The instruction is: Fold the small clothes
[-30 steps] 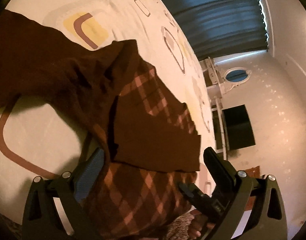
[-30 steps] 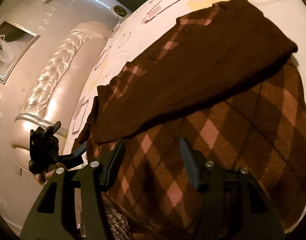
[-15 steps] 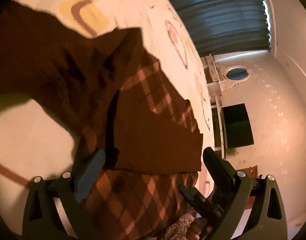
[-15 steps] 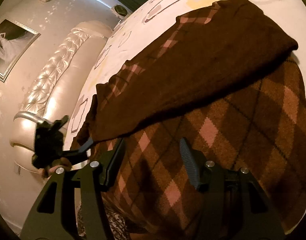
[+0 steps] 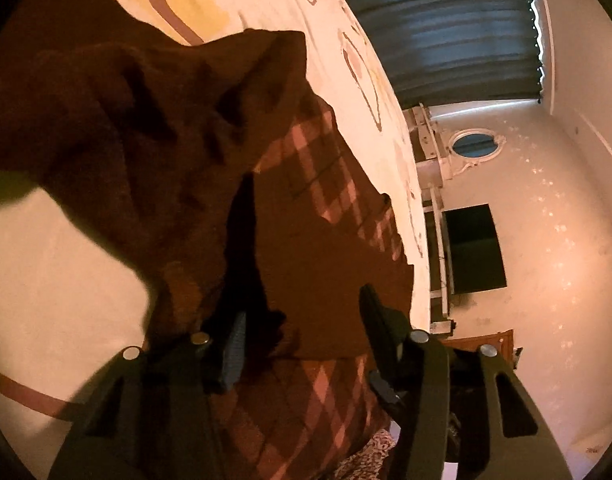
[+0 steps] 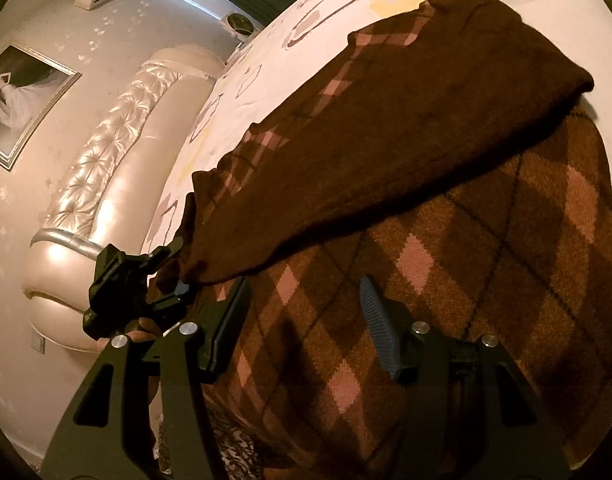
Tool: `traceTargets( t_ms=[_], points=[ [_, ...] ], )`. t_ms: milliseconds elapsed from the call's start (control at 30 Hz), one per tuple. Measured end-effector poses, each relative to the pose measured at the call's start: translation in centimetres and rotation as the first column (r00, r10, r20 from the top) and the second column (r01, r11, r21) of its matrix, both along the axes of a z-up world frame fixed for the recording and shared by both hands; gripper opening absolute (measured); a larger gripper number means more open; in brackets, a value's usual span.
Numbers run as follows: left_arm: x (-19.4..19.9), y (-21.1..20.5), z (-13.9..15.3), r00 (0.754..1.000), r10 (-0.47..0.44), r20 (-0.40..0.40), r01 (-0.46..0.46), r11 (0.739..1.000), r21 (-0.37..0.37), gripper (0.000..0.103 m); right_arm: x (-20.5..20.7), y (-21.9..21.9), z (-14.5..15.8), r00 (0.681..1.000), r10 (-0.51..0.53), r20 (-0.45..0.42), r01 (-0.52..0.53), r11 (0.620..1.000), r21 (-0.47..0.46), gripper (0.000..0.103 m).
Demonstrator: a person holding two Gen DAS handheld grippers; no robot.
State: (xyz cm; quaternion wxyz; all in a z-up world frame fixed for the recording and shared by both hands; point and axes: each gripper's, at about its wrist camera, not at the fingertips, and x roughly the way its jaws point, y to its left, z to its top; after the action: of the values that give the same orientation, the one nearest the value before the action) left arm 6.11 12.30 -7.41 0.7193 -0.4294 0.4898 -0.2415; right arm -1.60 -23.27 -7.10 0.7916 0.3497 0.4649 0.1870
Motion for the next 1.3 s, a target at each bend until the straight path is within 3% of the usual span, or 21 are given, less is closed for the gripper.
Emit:
traceTargets(
  t_ms=[167, 200, 267, 333, 700, 900, 967, 1167, 1300],
  points=[
    [0.3, -0.2, 0.2, 1.000, -0.014, -0.002, 0.014, 0.999, 0.033, 0.048, 0.0, 0.1, 0.0, 1.000, 0.003, 0.004, -0.003, 1.000, -0.008, 0.057],
    [0.3, -0.4, 0.4, 1.000, -0.019, -0.001, 0.019, 0.999, 0.048, 0.044, 0.0, 0.1, 0.0, 1.000, 0.004, 0.006, -0.004, 1.000, -0.011, 0.057],
    [0.3, -0.9, 0.4, 1.000, -0.023, -0.021, 0.025, 0.996, 0.085, 0.016, 0.0, 0.1, 0.0, 1.000, 0.006, 0.008, -0.006, 1.000, -0.017, 0.057],
    [0.2, -1.2, 0.1, 0.999, -0.019, -0.046, 0.025, 0.991, 0.129, 0.010, 0.1, 0.1, 0.1, 1.000, 0.004, 0.009, -0.004, 1.000, -0.018, 0.057],
    [-1.5, 2.1, 2.9, 0.998, 0.060, 0.026, -0.064, 0.981, 0.184, 0.008, 0.2, -3.1, 2.0, 0.996, -0.087, 0.034, 0.087, 0.996, -0.007, 0.057],
    [-2.0, 2.5, 0.7, 0.999, 0.027, -0.019, -0.022, 0.973, 0.229, 0.008, 0.7, -8.3, 3.8, 0.974, -0.212, 0.074, 0.214, 0.977, -0.016, 0.057],
    [-2.3, 2.4, 0.5, 1.000, 0.021, 0.003, -0.021, 0.969, 0.247, 0.008, 0.9, -10.0, 3.9, 0.966, -0.251, 0.067, 0.253, 0.967, -0.016, 0.057],
    [-2.5, 1.2, 1.4, 0.998, -0.028, 0.058, 0.005, 0.934, 0.356, 0.009, 3.3, -14.1, 2.5, 0.959, -0.284, 0.023, 0.285, 0.955, -0.087, 0.058],
    [-2.4, 0.7, 1.6, 0.998, -0.022, 0.059, -0.002, 0.926, 0.378, 0.010, 5.1, -14.0, 0.4, 0.974, -0.225, -0.041, 0.224, 0.974, -0.014, 0.057]
  ],
)
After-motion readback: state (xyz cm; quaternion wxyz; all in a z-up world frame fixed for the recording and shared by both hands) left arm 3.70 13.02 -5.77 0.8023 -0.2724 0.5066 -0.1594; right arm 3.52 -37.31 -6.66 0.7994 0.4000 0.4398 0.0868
